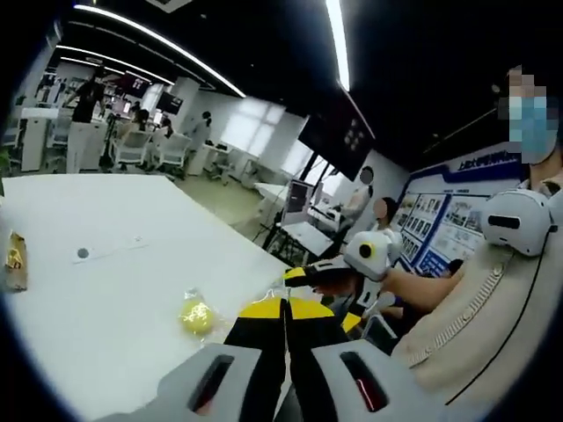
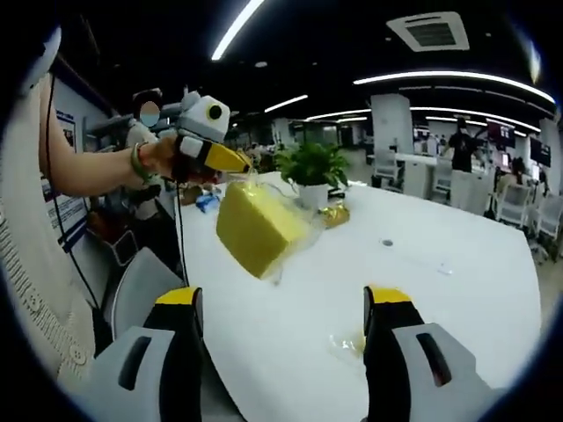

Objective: Compare the silicone blocks by pressing each to a similar depth, holding the contact briefly, and releasing to observe deformation and rebound differences across the visible hardness samples.

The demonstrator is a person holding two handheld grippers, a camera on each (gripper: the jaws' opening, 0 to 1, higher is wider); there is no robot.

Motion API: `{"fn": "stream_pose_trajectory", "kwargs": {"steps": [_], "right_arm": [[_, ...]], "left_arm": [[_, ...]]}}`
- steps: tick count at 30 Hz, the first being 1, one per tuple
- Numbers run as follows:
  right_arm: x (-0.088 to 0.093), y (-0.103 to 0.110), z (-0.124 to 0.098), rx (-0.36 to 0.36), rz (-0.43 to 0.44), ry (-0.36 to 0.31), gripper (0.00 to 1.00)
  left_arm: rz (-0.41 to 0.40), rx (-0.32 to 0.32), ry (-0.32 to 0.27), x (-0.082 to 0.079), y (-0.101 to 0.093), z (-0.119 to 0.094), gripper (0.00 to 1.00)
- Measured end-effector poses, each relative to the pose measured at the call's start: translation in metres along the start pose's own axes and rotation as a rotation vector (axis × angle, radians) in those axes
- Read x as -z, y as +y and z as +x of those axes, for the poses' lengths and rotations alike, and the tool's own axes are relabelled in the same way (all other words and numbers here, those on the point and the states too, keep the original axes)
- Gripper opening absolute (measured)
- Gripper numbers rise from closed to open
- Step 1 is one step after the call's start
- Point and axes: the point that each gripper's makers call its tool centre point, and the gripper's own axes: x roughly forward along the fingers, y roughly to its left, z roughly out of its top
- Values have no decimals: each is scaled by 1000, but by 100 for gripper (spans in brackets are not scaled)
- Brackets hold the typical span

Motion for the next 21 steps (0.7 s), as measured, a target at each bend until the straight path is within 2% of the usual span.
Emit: {"fn": "stream_pose_trajectory", "kwargs": {"steps": [4, 7, 11, 21], "right_arm": [[-4, -1, 12, -30, -28, 17, 70], [-3, -1, 21, -58, -74, 62, 69], [-4, 8, 32, -119, -94, 96, 66], [-2, 23, 57, -210, -140, 142, 61]], "left_arm": [[15, 19, 26, 1, -4, 5, 0], [16, 50, 62, 5, -10, 9, 0], [31, 66, 107, 13, -12, 14, 0], [39, 109, 147, 15, -15, 22, 0]]}}
